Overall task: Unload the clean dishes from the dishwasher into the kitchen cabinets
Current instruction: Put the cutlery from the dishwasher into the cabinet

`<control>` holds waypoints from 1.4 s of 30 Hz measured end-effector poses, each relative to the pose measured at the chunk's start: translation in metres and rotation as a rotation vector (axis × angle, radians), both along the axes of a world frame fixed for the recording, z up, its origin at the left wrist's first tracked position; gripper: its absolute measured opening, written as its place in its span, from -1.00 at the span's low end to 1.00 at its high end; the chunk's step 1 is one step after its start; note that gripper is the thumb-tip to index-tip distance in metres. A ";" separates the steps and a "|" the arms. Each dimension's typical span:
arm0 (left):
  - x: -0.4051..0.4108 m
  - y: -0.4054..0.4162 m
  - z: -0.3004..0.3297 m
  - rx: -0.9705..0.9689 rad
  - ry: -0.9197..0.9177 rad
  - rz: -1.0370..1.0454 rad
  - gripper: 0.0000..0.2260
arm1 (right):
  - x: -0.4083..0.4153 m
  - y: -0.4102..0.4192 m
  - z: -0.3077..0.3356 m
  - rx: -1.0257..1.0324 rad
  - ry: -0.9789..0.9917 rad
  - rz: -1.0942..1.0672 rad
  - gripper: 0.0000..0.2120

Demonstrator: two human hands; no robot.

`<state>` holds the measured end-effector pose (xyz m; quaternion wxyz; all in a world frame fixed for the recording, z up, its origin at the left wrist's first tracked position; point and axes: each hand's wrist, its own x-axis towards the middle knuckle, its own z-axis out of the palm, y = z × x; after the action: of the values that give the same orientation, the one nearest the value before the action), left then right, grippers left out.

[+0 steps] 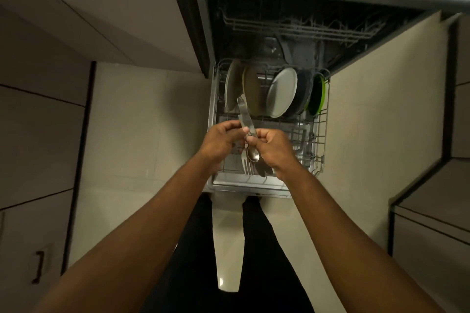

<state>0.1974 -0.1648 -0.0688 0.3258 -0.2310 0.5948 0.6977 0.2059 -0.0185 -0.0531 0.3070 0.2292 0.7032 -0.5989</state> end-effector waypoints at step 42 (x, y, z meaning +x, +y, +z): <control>0.074 -0.200 0.205 -0.108 0.359 0.582 -0.76 | 0.040 -0.223 0.200 -0.164 0.314 0.200 -0.84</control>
<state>0.2710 -0.3644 0.1366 -0.0093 -0.2811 0.5878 0.7585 0.2455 -0.2417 0.1468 0.2692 0.0366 0.7105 -0.6491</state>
